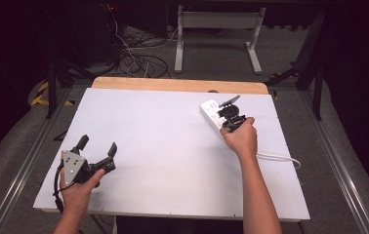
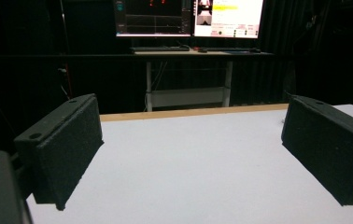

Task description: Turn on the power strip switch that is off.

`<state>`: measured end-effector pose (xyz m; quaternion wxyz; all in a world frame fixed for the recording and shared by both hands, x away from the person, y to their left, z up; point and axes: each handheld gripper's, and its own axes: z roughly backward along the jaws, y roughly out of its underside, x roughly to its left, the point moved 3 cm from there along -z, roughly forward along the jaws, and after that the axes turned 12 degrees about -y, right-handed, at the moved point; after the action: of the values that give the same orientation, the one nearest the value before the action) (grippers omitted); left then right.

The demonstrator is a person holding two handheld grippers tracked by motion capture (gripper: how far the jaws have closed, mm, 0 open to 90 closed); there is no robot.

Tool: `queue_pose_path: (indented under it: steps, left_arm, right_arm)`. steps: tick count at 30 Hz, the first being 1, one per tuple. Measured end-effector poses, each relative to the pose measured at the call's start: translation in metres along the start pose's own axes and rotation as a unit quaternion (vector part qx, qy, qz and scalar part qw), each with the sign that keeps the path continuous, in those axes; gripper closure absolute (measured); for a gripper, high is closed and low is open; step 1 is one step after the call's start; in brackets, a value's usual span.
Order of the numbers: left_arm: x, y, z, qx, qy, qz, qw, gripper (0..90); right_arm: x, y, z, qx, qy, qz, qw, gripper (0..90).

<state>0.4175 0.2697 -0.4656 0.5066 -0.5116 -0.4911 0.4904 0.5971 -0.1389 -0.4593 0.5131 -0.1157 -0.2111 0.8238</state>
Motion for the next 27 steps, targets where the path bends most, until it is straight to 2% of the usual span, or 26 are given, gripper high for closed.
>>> queue_pose_path:
  steps: [9,10,13,17,20,21,22,23,26,27]
  left_arm:
    - [0.000,0.000,0.000,0.000,0.000,0.002,1.0000,5.5]
    - [0.000,0.000,0.000,0.000,0.000,0.001,1.0000,5.5]
    - [0.001,0.000,0.000,0.001,0.000,0.004,1.0000,5.5]
    - [0.001,0.000,0.000,0.000,-0.001,0.004,1.0000,5.5]
    - [0.001,-0.001,0.000,-0.001,-0.001,0.003,1.0000,5.5]
    - [0.001,-0.001,0.001,-0.001,-0.002,0.003,1.0000,5.5]
    - [0.001,-0.001,0.001,-0.001,-0.002,0.003,1.0000,5.5]
    - [0.002,-0.001,0.001,-0.002,-0.005,0.004,1.0000,5.5]
    - [0.003,-0.001,0.001,-0.003,-0.006,0.004,1.0000,5.5]
    - [0.004,-0.001,0.001,-0.003,-0.009,0.004,0.9999,5.5]
  right_arm:
    - [0.000,0.000,0.000,-0.007,-0.003,-0.002,1.0000,90.0]
    - [-0.002,0.000,0.003,-0.022,-0.006,-0.006,0.9997,90.0]
    - [-0.005,0.001,0.007,-0.041,-0.004,-0.006,0.9991,90.0]
    - [-0.010,0.002,0.030,-0.085,-0.012,0.007,0.9963,90.0]
    - [-0.010,0.008,0.049,-0.124,-0.022,0.020,0.9918,90.0]
    - [-0.010,0.012,0.056,-0.141,-0.024,0.025,0.9894,90.0]
    - [-0.010,0.012,0.056,-0.141,-0.024,0.025,0.9894,90.0]
    - [-0.011,0.022,0.070,-0.183,-0.042,0.029,0.9819,90.0]
    - [-0.008,0.040,0.093,-0.244,-0.065,0.039,0.9668,90.0]
    - [-0.008,0.040,0.093,-0.244,-0.065,0.039,0.9668,90.0]
